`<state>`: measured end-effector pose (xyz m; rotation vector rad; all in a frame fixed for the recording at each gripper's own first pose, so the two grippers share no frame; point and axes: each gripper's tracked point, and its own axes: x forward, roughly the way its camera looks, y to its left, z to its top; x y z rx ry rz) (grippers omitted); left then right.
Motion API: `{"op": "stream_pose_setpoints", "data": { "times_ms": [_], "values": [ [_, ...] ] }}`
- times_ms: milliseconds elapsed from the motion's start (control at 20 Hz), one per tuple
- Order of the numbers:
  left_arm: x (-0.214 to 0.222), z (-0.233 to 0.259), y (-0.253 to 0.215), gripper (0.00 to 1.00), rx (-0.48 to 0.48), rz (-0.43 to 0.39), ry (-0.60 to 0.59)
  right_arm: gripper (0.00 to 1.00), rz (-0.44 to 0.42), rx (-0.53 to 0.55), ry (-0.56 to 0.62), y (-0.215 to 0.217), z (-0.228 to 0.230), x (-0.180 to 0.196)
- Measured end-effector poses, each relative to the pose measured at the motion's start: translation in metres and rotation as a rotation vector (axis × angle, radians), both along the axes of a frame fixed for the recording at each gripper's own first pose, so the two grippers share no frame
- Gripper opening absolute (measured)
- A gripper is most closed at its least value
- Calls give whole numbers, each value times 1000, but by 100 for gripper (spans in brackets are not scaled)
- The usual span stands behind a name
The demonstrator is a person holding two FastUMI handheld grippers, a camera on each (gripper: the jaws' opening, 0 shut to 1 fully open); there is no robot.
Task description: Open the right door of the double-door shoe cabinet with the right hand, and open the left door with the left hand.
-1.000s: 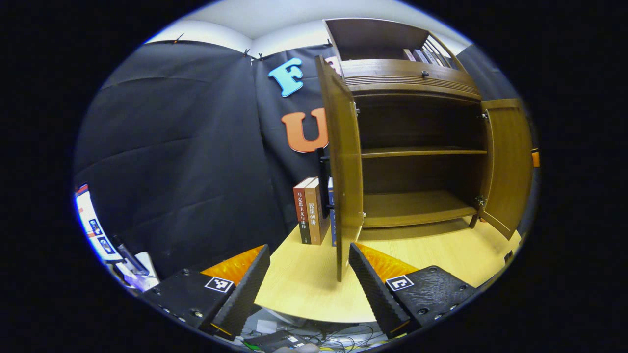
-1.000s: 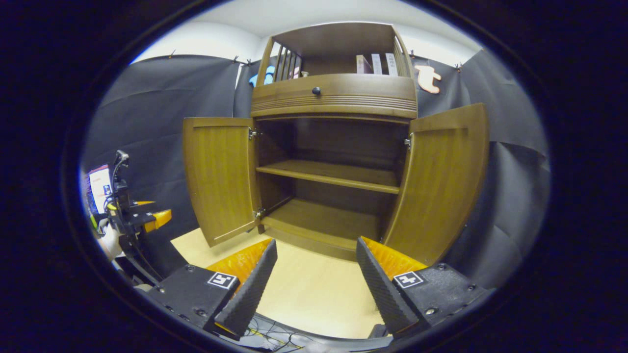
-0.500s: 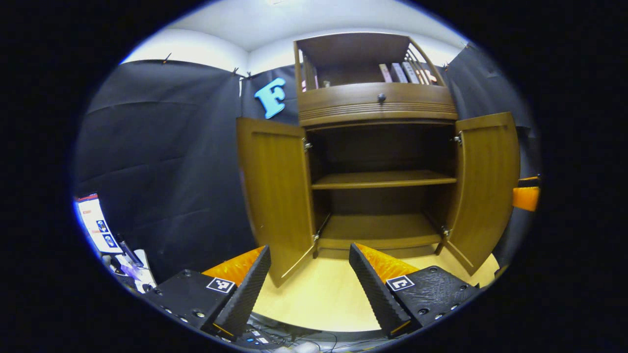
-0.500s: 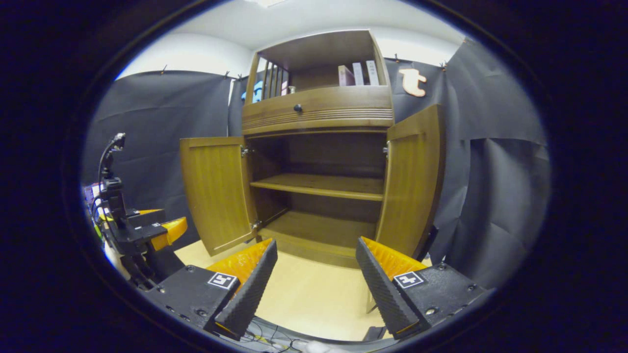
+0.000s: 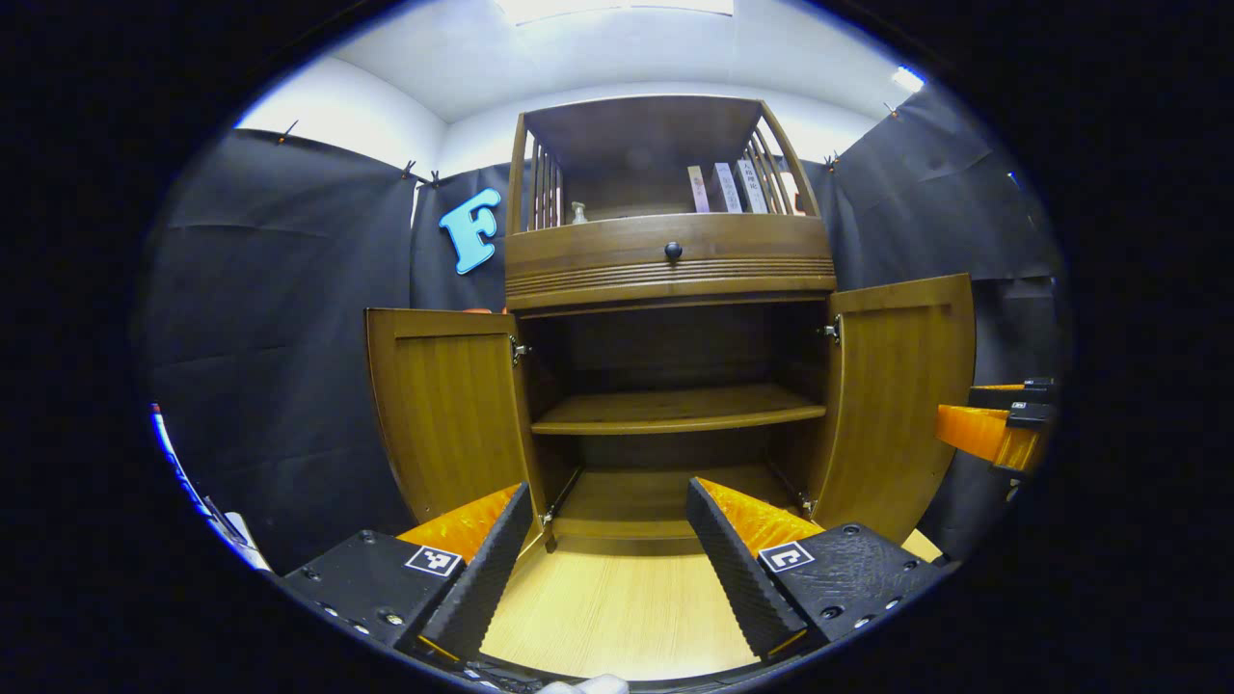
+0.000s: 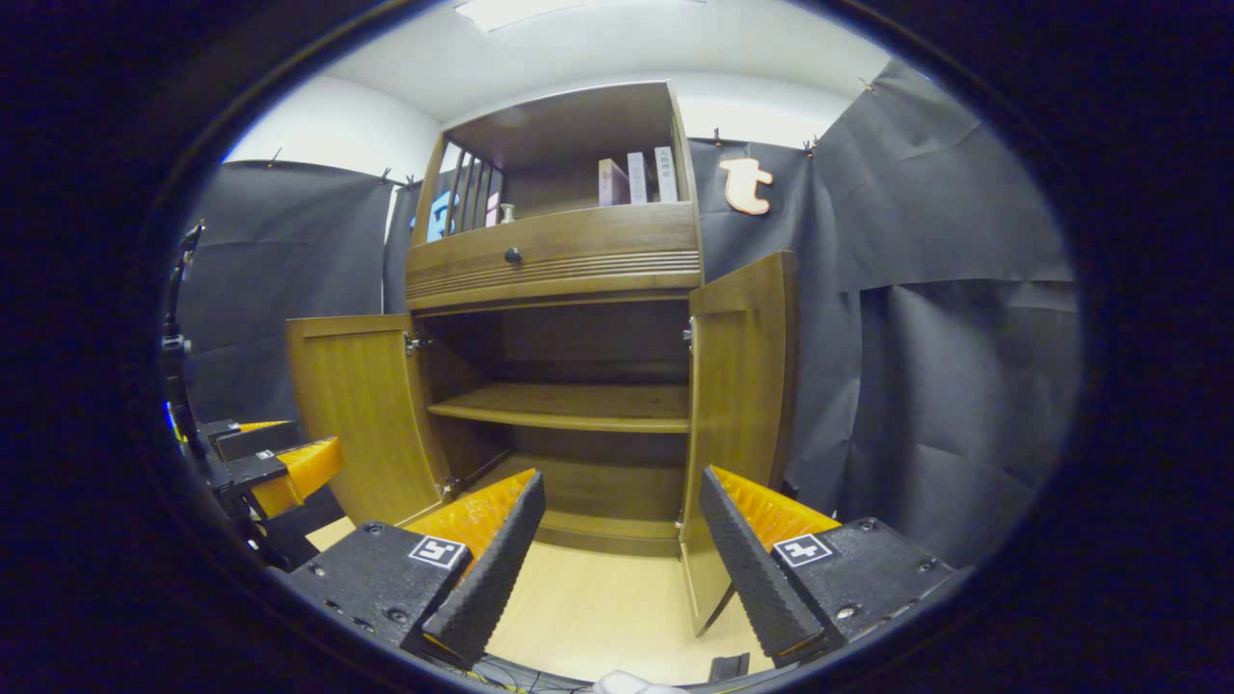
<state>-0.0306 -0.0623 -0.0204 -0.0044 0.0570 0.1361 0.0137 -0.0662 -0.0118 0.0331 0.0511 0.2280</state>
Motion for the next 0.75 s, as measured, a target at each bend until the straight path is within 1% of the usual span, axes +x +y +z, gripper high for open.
{"op": "stream_pose_setpoints", "data": {
  "times_ms": [100,150,200,400,700,750],
  "values": [
    [5,5,-3,96,-9,-22,-17,100,-19,-7,-8,-1,3,3],
    [8,8,-3,100,-4,-30,-22,100,-27,-9,-9,-1,4,5],
    [12,11,-3,96,-1,-39,-28,100,-30,-9,-7,0,4,7],
    [25,25,-14,96,-10,-68,-58,100,-44,-10,7,-2,1,12],
    [38,31,-23,96,10,-100,-63,99,-72,4,10,-12,4,15],
    [39,32,-24,100,14,-103,-65,100,-75,8,11,-13,5,16]
  ]
}}
